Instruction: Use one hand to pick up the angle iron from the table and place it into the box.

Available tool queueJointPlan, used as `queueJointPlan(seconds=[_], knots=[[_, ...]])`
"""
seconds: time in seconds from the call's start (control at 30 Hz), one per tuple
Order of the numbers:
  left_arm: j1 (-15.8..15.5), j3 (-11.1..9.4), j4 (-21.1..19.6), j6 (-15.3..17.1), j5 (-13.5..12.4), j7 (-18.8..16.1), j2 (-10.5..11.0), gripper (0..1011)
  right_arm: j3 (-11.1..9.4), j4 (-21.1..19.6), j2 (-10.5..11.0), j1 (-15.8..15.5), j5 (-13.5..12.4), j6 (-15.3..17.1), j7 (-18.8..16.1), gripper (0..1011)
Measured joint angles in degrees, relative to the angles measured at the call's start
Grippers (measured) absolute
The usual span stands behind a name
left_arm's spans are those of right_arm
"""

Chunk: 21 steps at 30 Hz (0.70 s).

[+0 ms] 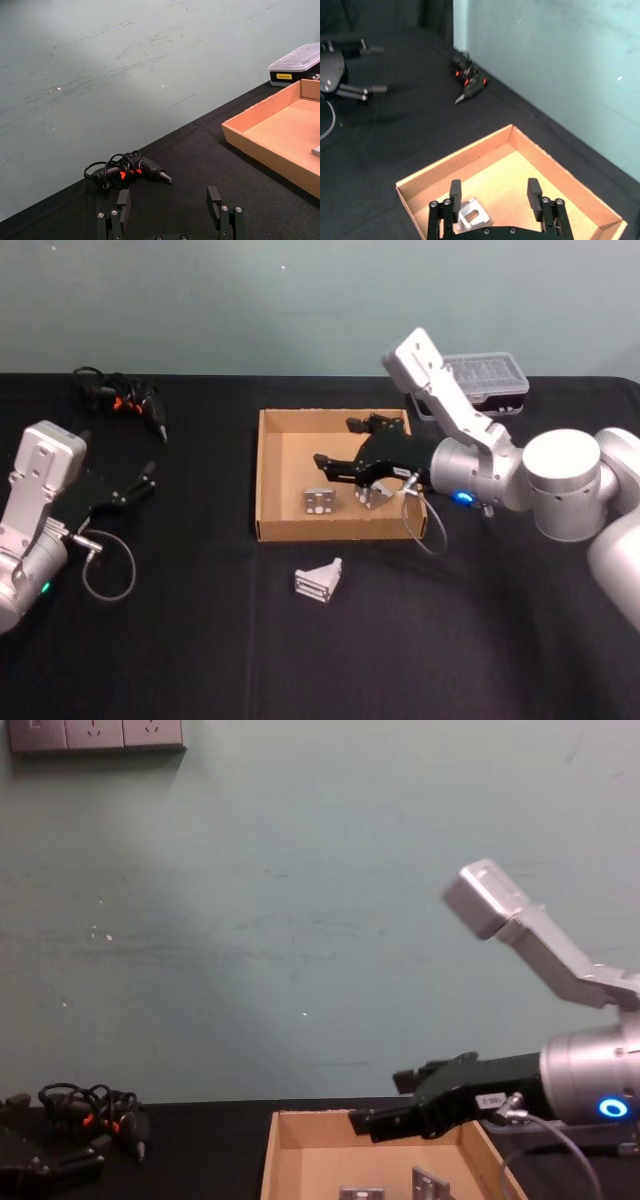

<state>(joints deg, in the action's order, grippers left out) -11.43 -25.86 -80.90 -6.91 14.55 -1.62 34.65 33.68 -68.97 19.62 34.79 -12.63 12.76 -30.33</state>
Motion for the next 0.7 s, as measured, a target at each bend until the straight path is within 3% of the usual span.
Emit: queueJointPlan(seconds=[0.27, 0.5, 0.7], knots=[[0.0, 0.0, 0.0, 0.0, 0.0, 0.0, 0.0, 1000, -4.13, -8.04, 2.95, -6.07, -2.23, -2.6, 1.79, 998], [0.0, 0.0, 0.0, 0.0, 0.0, 0.0, 0.0, 1000, -7.32, -16.68, 6.39, -12.15, -5.16, -3.14, 2.14, 1004], [0.0, 0.0, 0.0, 0.0, 0.0, 0.0, 0.0, 1000, -8.21, -21.54, 9.04, -15.32, -7.24, -2.34, 0.98, 1004]])
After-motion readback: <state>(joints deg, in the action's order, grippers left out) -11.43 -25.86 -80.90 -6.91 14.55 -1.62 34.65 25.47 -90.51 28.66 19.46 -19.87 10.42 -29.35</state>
